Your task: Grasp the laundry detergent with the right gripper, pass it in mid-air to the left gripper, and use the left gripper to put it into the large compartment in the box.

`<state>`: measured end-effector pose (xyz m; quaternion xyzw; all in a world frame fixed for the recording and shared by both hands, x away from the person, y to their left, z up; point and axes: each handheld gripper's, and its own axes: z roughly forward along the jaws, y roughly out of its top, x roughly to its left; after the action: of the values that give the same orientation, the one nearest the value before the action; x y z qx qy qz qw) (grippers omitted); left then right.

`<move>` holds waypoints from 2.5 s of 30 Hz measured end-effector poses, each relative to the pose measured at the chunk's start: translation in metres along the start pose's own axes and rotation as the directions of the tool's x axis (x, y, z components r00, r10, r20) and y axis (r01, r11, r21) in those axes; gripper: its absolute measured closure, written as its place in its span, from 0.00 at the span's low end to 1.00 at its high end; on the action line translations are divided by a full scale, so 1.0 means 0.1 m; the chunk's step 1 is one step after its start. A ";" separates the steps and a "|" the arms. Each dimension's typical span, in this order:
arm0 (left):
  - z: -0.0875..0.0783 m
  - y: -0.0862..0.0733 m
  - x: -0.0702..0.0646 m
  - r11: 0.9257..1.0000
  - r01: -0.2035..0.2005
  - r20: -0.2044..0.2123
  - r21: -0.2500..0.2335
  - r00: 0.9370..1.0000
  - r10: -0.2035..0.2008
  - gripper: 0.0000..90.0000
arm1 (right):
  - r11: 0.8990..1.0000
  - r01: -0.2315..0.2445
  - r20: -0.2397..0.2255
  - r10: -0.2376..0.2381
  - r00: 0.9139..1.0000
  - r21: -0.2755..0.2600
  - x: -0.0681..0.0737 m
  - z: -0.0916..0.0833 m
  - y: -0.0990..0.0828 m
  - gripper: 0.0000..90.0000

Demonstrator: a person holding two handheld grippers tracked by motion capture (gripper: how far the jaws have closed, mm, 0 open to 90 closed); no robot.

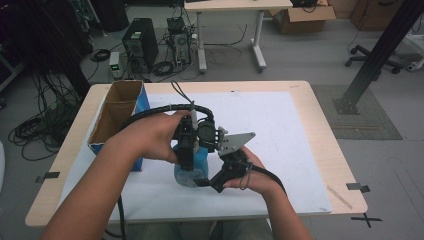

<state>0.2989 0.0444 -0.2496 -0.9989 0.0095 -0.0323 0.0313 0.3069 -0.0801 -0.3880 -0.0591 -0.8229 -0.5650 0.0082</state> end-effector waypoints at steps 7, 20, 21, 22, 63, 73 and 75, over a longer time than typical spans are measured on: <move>-0.05 0.02 0.03 1.000 0.013 0.013 -0.007 1.000 -0.013 0.43 | 1.000 -0.006 0.028 0.007 1.000 -0.021 -0.02 -0.21 0.01 0.00; -0.15 -0.05 0.25 0.968 0.250 0.074 -0.003 0.966 -0.250 0.43 | 0.993 0.013 0.213 -0.038 0.976 0.117 -0.07 -0.95 0.07 0.01; -0.16 -0.07 0.28 0.959 0.282 0.075 -0.004 0.957 -0.281 0.43 | 0.990 0.017 0.231 -0.050 0.972 0.143 -0.07 -0.99 0.07 0.01; -0.18 -0.09 0.30 0.950 0.311 0.074 -0.005 0.948 -0.310 0.43 | 0.984 0.028 0.248 -0.072 0.966 0.178 -0.08 -1.03 0.08 0.01; -1.51 -1.86 0.96 0.193 0.975 0.148 -0.111 0.208 -0.967 0.43 | 0.880 -0.038 0.357 -0.153 0.921 0.474 -0.21 -1.31 0.04 0.02; -1.43 -2.33 0.99 0.005 0.997 0.111 -0.076 0.013 -0.994 0.43 | 0.877 -0.054 0.362 -0.140 0.922 0.478 -0.25 -1.34 0.02 0.02; -1.40 -2.37 1.00 -0.019 0.997 0.103 -0.070 -0.012 -0.995 0.43 | 0.875 -0.056 0.358 -0.138 0.923 0.480 -0.25 -1.33 0.02 0.02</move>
<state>0.3939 0.2702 -0.0888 -0.7085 -0.7022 -0.0333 -0.0624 0.3252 -0.2052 -0.3406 -0.1461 -0.9241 -0.3199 -0.1497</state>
